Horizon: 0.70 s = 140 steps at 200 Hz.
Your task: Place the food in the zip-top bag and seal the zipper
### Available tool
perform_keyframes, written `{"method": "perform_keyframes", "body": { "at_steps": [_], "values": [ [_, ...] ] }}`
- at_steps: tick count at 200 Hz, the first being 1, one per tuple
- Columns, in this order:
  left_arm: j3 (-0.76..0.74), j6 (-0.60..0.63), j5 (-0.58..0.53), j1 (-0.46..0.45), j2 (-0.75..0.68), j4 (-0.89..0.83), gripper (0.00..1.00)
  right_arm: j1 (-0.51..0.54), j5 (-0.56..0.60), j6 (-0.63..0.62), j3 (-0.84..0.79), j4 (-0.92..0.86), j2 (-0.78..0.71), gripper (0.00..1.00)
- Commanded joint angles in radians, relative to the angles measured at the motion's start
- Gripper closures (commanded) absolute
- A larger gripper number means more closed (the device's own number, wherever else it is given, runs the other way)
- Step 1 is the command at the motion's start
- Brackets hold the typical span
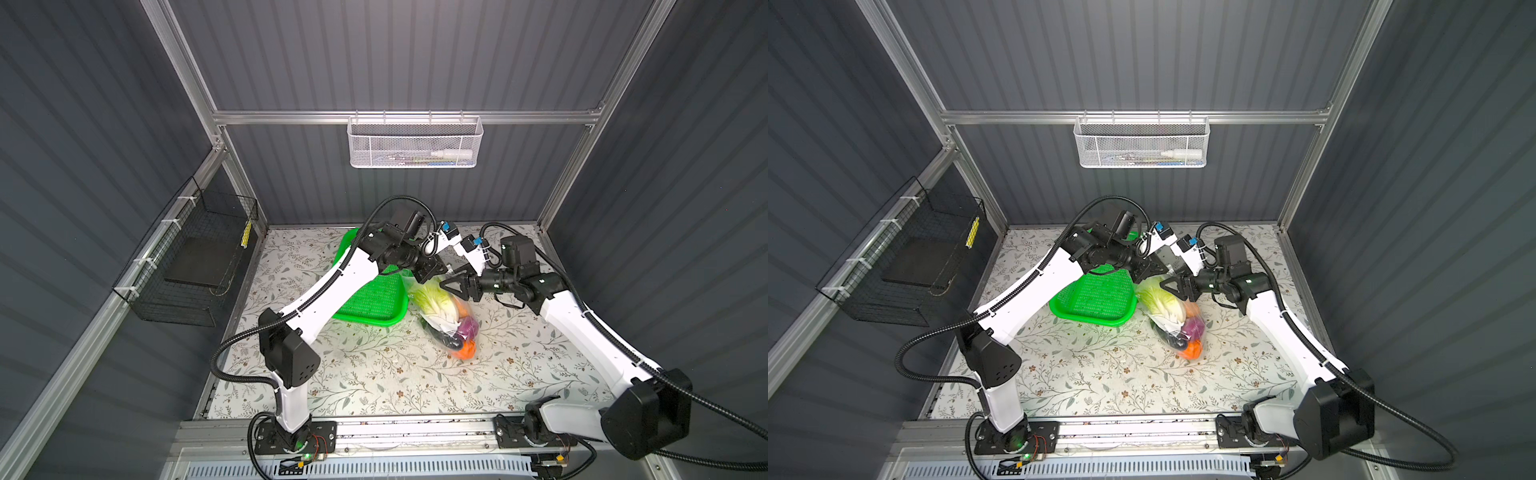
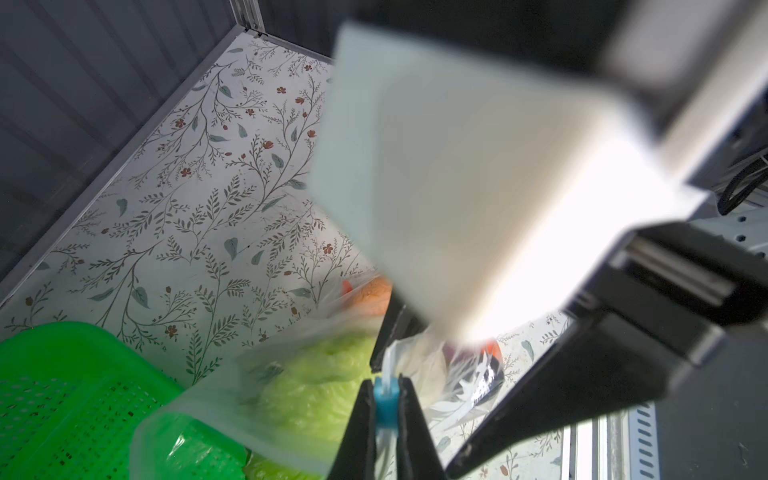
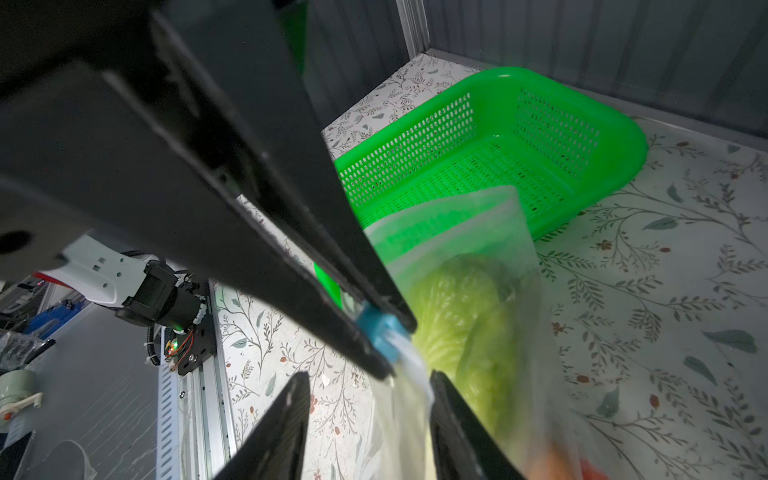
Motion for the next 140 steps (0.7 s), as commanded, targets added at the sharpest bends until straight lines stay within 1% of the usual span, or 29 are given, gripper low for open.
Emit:
{"method": "perform_keyframes", "body": {
  "at_steps": [1, 5, 8, 30, 50, 82, 107, 127, 140],
  "values": [
    [0.036, -0.023, 0.032, -0.01, -0.04, 0.0, 0.97, 0.011, 0.017, 0.029, 0.044, 0.061, 0.009, 0.86],
    [0.04, -0.024, 0.031, -0.011, -0.041, -0.002, 0.97, 0.011, 0.018, 0.034, 0.048, 0.066, 0.007, 0.96],
    [0.042, -0.025, 0.031, -0.011, -0.041, -0.002, 0.97, 0.011, 0.018, 0.036, 0.054, 0.066, 0.004, 1.0],
    [0.066, -0.029, 0.011, -0.021, -0.051, -0.005, 0.97, 0.011, 0.025, 0.013, 0.068, 0.064, -0.045, 1.0],
    [0.094, -0.04, -0.007, -0.033, -0.063, -0.011, 0.97, 0.009, 0.015, -0.061, 0.085, 0.013, -0.092, 1.0],
    [0.128, -0.096, -0.038, -0.061, -0.073, -0.049, 0.96, -0.009, -0.046, -0.144, 0.079, -0.08, -0.097, 1.0],
    [0.069, -0.121, -0.053, -0.066, -0.1, -0.08, 0.91, -0.019, -0.104, -0.173, 0.041, -0.074, -0.096, 1.0],
    [-0.007, -0.086, -0.071, -0.067, -0.136, -0.059, 0.86, -0.019, -0.12, -0.2, 0.024, -0.075, -0.102, 1.0],
    [-0.033, -0.053, -0.074, -0.066, -0.143, -0.051, 0.78, -0.019, -0.121, -0.229, 0.029, -0.104, -0.099, 1.0]
  ]
}}
